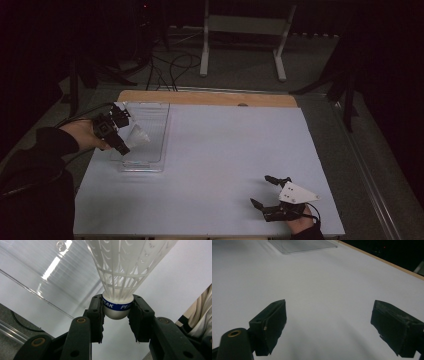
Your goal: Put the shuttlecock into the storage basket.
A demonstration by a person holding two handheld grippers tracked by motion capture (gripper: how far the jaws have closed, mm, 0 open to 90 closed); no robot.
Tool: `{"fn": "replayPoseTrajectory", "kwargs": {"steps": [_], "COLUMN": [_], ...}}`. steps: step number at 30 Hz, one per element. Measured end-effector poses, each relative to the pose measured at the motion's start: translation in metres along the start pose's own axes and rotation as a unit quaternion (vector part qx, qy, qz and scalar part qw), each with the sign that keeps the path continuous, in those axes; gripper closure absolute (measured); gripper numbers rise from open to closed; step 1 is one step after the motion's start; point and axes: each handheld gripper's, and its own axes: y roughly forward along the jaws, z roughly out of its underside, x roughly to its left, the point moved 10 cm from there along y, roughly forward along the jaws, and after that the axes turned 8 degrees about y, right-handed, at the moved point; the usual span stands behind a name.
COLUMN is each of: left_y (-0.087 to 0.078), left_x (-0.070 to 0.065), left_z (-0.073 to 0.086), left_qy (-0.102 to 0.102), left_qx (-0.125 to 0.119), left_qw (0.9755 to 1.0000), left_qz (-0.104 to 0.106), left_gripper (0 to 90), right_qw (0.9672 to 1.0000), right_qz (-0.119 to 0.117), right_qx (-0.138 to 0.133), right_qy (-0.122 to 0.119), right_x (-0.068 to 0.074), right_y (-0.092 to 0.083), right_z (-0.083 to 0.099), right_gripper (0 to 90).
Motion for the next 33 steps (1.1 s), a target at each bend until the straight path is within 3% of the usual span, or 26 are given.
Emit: {"fn": "replayPoseTrajectory", "kwargs": {"steps": [6,8,12,18,21,23,30,33], "left_y": [0.000,0.001,0.003,0.008,0.009,0.011,0.021,0.024], "left_x": [0.005,0.006,0.013,0.018,0.022,0.022,0.024,0.026], "left_z": [0.006,0.008,0.012,0.015,0.016,0.015,0.019,0.019], "left_qy": [-0.025,-0.045,-0.073,-0.100,-0.094,-0.086,-0.091,-0.078], "left_qx": [0.007,0.012,0.027,0.031,0.025,0.016,0.026,0.024], "left_qw": [0.9997,0.9989,0.9969,0.9944,0.9949,0.9960,0.9954,0.9963], "left_qz": [0.001,0.005,-0.008,-0.015,-0.026,-0.021,-0.016,-0.026], "left_gripper": [65.8,65.8,65.8,65.8,65.7,65.7,65.7,65.7], "right_qw": [1.0000,1.0000,1.0000,1.0000,1.0000,1.0000,1.0000,1.0000], "right_qz": [0.002,0.001,0.002,0.002,0.001,0.001,0.001,0.002], "right_qx": [0.001,0.000,-0.001,0.000,0.000,0.000,0.002,0.002], "right_qy": [0.000,-0.001,-0.003,-0.002,-0.003,-0.002,-0.002,-0.002], "right_x": [0.000,0.000,0.000,-0.001,0.000,0.000,0.000,0.000], "right_y": [0.000,0.000,0.000,0.000,0.000,0.000,0.000,0.000], "right_z": [0.000,0.000,-0.001,0.000,0.000,0.000,0.000,0.000], "right_gripper": [12.9,13.0,13.0,12.9,12.9,13.0,12.9,13.0]}}
